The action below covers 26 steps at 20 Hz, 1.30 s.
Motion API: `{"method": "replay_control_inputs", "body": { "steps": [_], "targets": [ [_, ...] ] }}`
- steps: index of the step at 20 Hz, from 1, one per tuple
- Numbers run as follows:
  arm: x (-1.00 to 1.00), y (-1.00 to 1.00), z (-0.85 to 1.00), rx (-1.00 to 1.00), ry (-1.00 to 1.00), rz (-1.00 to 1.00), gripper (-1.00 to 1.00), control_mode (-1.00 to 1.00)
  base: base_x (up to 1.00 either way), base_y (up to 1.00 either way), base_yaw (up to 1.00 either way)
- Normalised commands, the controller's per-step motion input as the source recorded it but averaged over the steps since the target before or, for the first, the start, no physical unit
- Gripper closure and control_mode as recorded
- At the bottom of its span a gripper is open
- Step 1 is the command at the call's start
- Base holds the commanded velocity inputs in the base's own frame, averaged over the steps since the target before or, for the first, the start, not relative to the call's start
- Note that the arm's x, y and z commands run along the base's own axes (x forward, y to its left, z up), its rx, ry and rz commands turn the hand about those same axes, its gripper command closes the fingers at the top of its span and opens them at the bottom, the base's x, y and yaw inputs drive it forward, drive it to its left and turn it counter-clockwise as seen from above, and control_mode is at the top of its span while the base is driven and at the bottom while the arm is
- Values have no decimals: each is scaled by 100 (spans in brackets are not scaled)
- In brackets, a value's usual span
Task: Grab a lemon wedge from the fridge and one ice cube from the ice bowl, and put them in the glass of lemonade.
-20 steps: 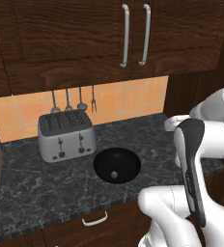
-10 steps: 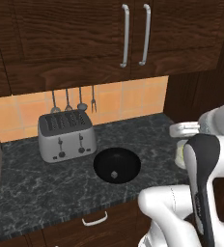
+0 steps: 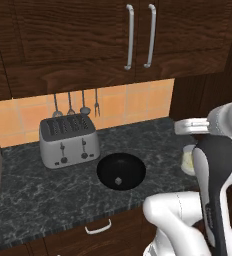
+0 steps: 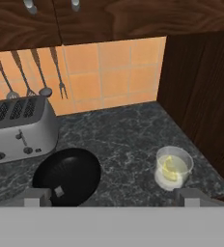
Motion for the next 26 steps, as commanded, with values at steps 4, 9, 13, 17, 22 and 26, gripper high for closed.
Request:
{"method": "replay_control_inputs", "body": {
  "steps": [4, 9, 13, 17, 22, 26],
  "targets": [
    [50, 49, 16, 0, -9, 0, -100, -100, 0, 0, 0],
    [47, 11, -4, 0, -1, 0, -100, -100, 0, 0, 0],
    [37, 0, -14, 0, 0, 4, -100, -100, 0, 0, 0],
    [21, 1, -10, 0, 0, 9, -100, -100, 0, 0, 0],
    [5, 15, -6, 0, 0, 5, -100, -100, 0, 0, 0],
    [7, 27, 0, 0, 0, 0, -100, -100, 0, 0, 0]
  ]
}}
